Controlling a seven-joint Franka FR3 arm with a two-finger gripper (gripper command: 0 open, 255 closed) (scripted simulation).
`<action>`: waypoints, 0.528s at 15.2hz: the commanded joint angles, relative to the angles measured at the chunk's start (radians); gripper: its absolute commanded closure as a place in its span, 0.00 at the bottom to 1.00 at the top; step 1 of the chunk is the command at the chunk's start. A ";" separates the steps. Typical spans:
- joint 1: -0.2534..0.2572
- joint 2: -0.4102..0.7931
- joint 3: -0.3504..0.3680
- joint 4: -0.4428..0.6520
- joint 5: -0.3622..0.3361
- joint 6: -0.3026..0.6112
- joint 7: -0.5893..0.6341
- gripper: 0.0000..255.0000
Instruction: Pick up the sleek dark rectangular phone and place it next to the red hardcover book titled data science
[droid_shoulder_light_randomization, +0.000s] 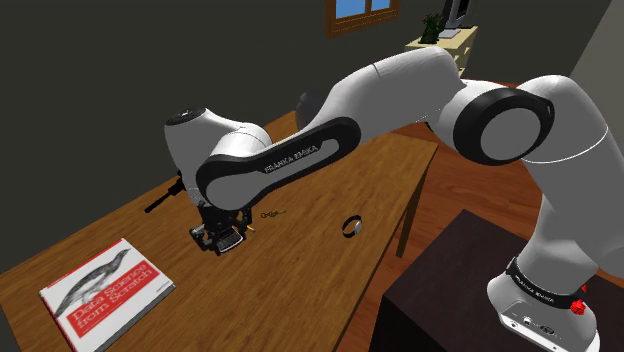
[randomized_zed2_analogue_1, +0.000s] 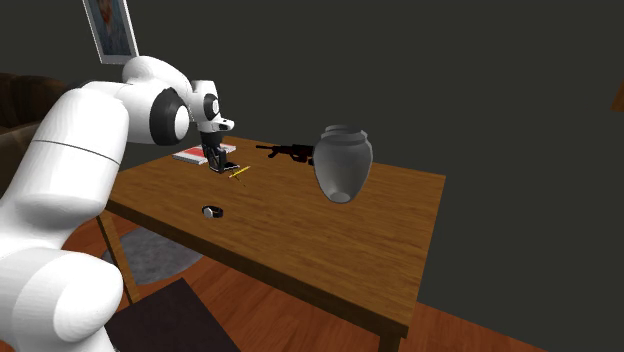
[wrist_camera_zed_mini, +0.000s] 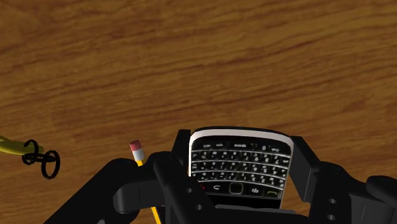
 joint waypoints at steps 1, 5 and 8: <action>0.000 0.000 0.000 0.000 0.000 0.000 0.000 1.00; 0.000 0.000 0.000 0.000 0.000 0.000 0.000 0.00; 0.001 -0.010 0.002 0.017 0.003 -0.027 -0.002 0.00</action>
